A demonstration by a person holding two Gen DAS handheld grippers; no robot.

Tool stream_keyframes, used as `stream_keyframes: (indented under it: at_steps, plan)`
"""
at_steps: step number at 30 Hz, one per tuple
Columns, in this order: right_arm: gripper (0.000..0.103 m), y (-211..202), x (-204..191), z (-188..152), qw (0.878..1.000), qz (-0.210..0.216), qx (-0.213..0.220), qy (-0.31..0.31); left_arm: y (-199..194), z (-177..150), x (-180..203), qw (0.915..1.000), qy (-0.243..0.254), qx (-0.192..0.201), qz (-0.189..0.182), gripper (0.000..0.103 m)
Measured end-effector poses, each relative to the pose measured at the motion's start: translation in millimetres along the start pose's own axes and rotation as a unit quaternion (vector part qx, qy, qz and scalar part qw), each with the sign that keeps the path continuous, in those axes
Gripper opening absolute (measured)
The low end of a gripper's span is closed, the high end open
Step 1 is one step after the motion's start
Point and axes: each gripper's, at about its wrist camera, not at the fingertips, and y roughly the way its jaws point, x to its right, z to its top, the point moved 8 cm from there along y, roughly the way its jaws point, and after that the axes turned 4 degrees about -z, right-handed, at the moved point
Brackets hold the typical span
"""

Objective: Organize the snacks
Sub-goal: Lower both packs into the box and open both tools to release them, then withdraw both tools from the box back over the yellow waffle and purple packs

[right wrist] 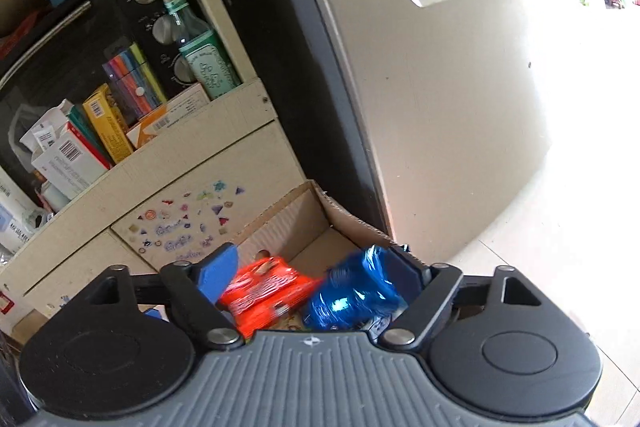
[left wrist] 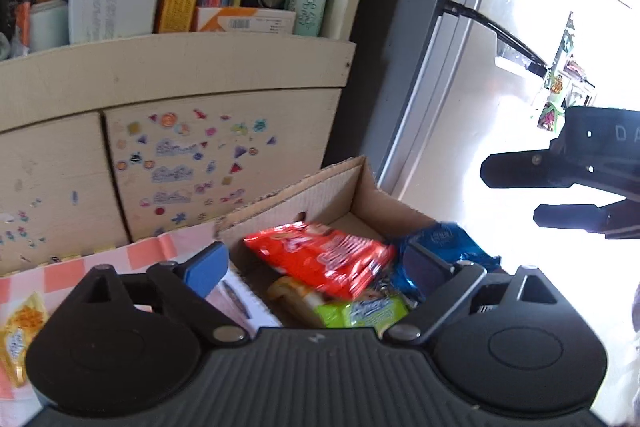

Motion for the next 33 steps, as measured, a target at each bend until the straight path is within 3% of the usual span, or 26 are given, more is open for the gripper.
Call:
stream_keyframes:
  at_steps: [10, 17, 20, 24, 33]
  plan:
    - [0.098, 1, -35, -10, 0.997, 0.021, 0.001, -0.072, -32, -6, -46, 0.9983, -0.003, -0.037, 0.045, 0.095]
    - [0.103, 4, -65, -27, 0.990, 0.028, -0.004, -0.138, -52, -7, -82, 0.9934, 0.034, -0.048, 0.098, 0.101]
    - [0.103, 6, -76, -37, 0.986, 0.033, -0.009, -0.164, -60, -9, -103, 0.9941, 0.003, -0.051, 0.095, 0.101]
    - [0.103, 11, -93, -52, 0.981, 0.056, -0.023, -0.184, -67, -7, -136, 0.9910, -0.020, -0.048, 0.123, 0.100]
    - [0.103, 11, -134, -89, 0.962, 0.115, -0.041, -0.246, -63, -26, -212, 0.9760, -0.092, -0.083, 0.179, 0.100]
